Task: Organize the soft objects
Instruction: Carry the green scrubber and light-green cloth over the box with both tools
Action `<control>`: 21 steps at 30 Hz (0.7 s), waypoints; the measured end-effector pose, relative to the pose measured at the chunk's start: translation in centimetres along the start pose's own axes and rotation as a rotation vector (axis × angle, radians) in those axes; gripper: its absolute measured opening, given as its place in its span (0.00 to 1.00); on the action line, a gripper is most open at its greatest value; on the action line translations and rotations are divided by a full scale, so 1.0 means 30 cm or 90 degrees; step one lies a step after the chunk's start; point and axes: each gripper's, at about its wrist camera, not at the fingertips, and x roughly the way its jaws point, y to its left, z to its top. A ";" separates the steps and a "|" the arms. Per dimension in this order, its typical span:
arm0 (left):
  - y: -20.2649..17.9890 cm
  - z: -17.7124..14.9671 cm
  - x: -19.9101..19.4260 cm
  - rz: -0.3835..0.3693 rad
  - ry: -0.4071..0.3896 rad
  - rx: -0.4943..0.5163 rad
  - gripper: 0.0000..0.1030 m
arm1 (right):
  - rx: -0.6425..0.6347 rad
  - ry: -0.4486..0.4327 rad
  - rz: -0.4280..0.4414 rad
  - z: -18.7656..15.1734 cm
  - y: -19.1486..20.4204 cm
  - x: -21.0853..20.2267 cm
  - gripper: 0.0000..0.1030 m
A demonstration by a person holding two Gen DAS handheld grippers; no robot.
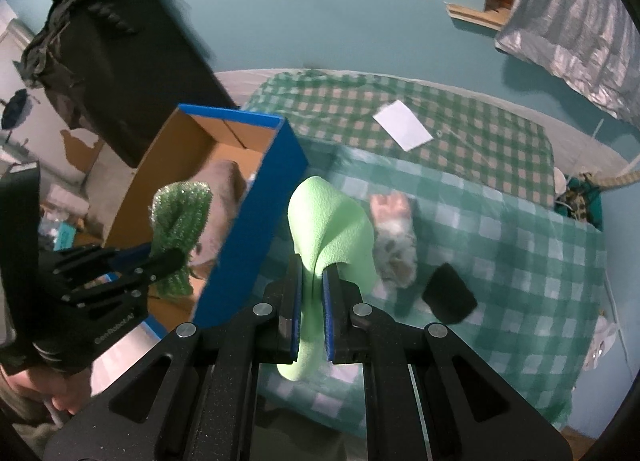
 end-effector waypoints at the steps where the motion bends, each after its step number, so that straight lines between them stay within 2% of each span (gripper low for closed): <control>1: 0.011 0.000 -0.002 0.001 0.000 -0.004 0.16 | -0.005 -0.001 0.004 0.010 0.015 0.003 0.08; 21: 0.264 -0.015 -0.021 0.041 -0.009 -0.107 0.16 | -0.093 -0.006 0.061 0.165 0.282 0.069 0.08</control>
